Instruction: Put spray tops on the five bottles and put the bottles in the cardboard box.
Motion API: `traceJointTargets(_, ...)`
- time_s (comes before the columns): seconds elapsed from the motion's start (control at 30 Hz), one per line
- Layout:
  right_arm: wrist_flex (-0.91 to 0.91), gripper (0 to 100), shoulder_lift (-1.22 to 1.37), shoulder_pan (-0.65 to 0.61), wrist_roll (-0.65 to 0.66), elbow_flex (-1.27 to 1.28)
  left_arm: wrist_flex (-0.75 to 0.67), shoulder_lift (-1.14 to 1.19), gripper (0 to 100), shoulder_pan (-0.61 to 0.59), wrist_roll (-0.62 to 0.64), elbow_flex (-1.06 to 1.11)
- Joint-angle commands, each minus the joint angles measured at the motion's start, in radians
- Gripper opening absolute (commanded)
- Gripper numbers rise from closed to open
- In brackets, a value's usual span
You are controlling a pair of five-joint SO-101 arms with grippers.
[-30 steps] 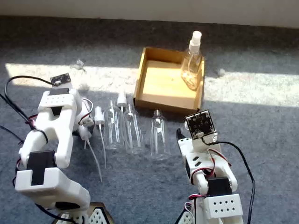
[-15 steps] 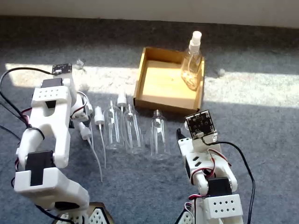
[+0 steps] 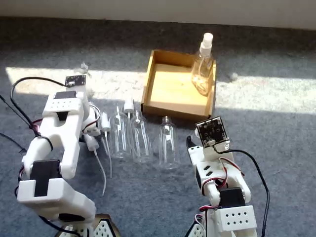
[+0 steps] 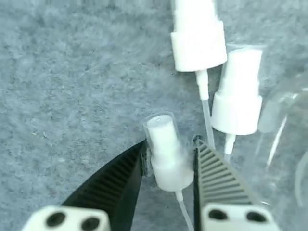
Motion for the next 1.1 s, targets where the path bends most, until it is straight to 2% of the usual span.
traceJointTargets(0.0,0.005,0.4,-0.005,-0.007,-0.011,-0.010,-0.037,-0.036,15,0.050,0.011,0.028)
traceJointTargets(0.2,0.005,0.4,-0.005,-0.007,-0.011,-0.010,-0.037,-0.036,13,0.048,0.006,0.065)
traceJointTargets(0.4,0.002,0.4,-0.005,-0.007,-0.011,-0.010,-0.054,-0.045,5,0.048,0.005,0.048)
traceJointTargets(0.57,0.001,0.4,-0.005,-0.007,-0.005,-0.012,-0.043,-0.047,0,0.042,0.005,-0.048)
traceJointTargets(0.9,-0.008,0.4,-0.007,-0.018,-0.003,-0.030,0.342,-0.071,0,0.042,0.003,-0.493)
traceJointTargets(1.07,-0.090,0.4,0.001,-0.154,-0.008,-0.104,0.393,-0.294,0,0.059,0.002,-0.558)
